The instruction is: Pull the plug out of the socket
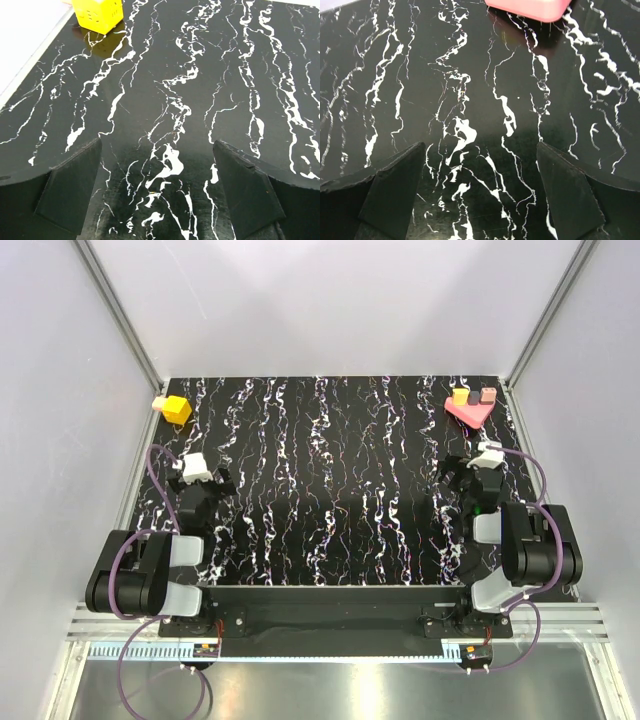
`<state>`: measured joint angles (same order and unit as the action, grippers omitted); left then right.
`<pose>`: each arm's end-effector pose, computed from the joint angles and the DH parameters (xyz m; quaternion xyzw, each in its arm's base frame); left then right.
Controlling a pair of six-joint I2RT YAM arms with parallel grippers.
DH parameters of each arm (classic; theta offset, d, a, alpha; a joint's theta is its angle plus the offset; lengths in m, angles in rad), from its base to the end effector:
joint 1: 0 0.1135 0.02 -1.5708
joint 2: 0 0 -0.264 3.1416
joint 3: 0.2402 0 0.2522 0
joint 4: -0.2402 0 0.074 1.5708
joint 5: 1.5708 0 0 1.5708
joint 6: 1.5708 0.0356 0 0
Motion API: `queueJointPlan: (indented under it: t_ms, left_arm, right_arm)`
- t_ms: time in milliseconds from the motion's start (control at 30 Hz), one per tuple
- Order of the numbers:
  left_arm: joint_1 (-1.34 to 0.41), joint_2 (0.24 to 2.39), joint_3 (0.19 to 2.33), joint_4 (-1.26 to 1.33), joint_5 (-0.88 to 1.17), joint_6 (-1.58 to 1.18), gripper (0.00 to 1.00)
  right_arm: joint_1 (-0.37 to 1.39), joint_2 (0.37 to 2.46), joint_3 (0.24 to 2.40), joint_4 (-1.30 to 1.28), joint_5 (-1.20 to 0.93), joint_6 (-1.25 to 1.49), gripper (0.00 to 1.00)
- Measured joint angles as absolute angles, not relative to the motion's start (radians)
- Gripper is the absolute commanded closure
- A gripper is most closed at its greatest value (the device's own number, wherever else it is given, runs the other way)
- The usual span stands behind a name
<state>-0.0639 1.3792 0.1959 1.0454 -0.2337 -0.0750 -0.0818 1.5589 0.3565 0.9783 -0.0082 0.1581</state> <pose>0.2255 -0.0062 0.1536 -0.0807 0.7486 0.0424 0.6568 0.2670 -0.0216 0.1462 0.0910 0.7764 0.0270 0.6230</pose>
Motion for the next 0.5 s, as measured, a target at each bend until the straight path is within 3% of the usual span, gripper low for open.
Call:
queueJointPlan:
  t_ms: [500]
  left_arm:
    - [-0.064,1.355,0.233,0.949,-0.262,-0.052,0.01]
  right_arm:
    - [-0.080,1.541,0.365,0.942,-0.006,0.074,0.00]
